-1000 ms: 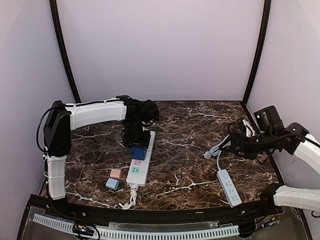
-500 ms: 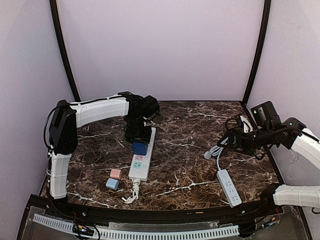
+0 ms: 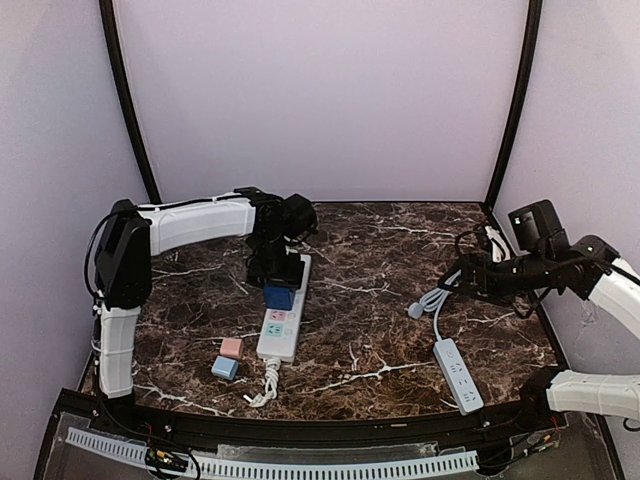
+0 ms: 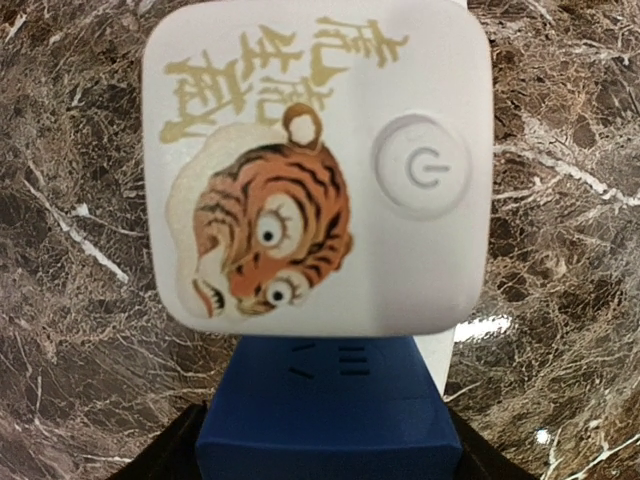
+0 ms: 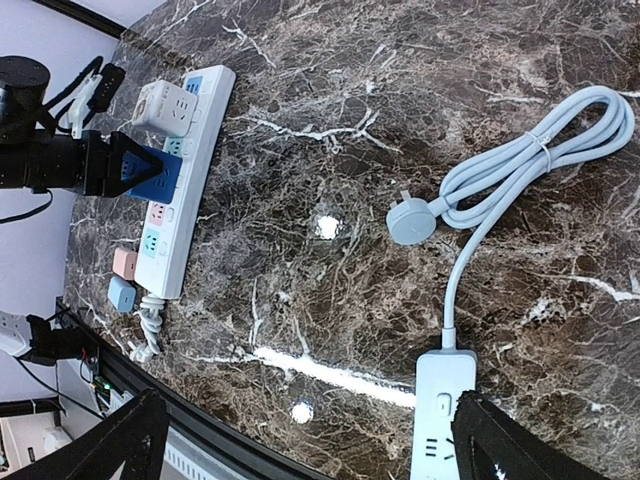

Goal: Insert the plug

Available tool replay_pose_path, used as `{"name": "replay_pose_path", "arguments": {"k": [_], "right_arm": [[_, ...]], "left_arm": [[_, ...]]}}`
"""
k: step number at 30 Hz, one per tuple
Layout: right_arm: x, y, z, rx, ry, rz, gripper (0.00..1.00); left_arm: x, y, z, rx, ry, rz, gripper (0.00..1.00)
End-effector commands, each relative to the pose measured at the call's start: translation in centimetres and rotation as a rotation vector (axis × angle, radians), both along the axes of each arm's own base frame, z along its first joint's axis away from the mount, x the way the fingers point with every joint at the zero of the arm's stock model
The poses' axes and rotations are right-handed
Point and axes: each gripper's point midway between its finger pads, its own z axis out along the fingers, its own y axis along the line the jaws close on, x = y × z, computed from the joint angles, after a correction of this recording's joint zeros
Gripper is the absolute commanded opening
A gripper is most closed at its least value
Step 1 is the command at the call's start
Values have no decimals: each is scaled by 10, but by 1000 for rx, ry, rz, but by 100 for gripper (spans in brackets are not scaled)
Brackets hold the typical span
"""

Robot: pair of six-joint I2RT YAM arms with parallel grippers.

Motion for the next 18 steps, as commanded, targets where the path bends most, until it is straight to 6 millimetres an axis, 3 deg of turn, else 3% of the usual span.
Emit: {"name": "replay_pose_path", "arguments": {"k": [1,6,13,17,18], "right_arm": [[3,-1,18,9,-61,6,99],[0,0,21,18,-73,22,99],[-6,0,23,19,-80,53,99],[-9,0,17,16,-78,67,99],[-10,0,15,17,-75,69,99]], "left_arm": [[1,25,18,32,-52,46,77],[-7,34,44,1,-98,64,98],[-21,53,75,-17,-143,95,99],[-40,78,89,3,-149,162,99],[-50,88,85,36,-122,176,99]]}}
